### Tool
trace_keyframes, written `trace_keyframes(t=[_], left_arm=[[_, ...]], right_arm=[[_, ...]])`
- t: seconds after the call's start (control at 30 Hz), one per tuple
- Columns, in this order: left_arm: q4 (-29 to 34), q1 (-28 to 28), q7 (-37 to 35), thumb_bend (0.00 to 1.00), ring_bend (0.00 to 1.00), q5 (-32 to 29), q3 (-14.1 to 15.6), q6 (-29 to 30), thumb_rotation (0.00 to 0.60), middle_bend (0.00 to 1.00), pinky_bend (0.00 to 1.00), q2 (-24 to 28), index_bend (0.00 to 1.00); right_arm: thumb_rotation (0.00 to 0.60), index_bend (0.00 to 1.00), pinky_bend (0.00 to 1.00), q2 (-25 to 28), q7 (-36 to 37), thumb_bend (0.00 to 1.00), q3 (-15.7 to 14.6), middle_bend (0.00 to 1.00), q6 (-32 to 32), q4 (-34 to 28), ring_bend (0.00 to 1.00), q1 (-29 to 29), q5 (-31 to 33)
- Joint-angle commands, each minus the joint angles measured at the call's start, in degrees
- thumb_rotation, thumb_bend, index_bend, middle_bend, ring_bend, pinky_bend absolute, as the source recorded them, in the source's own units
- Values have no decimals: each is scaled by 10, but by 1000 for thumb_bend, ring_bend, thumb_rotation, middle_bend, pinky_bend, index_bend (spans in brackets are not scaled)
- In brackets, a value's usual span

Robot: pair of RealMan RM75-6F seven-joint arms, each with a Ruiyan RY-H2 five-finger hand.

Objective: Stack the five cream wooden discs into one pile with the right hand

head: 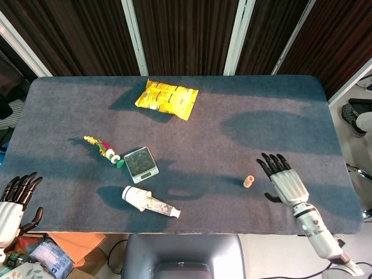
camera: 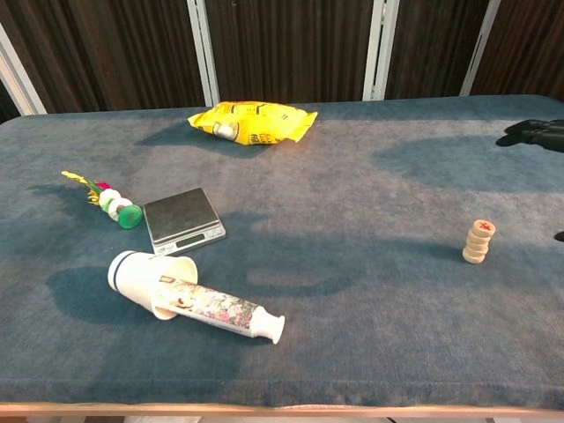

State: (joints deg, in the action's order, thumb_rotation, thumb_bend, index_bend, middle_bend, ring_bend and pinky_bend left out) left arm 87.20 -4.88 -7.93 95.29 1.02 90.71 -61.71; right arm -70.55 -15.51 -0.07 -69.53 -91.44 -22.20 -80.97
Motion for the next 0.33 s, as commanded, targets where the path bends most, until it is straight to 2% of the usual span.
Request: trace_keyframes(t=[0.03, 0.1, 0.17, 0.33], left_arm=[[0, -1, 4, 503, 0, 4, 0, 1, 600, 0, 0, -3, 0], [1, -2, 7, 503, 0, 5, 0, -1, 600, 0, 0, -4, 0], [2, -3, 13, 503, 0, 7, 1, -3, 600, 0, 0, -6, 0], [5, -3, 24, 503, 0, 7, 3, -7, 600, 0, 0, -8, 0]], right_arm=[[600, 0, 0, 46, 13, 267, -46, 0, -170, -67, 0, 133, -19], [600, 0, 0, 39, 4, 267, -52, 0, -173, -55, 0, 142, -26], [600, 0, 0, 40, 29, 266, -45, 0, -173, -55, 0, 143, -27], [600, 0, 0, 38, 22, 267, -33, 0, -182, -50, 0, 153, -29]])
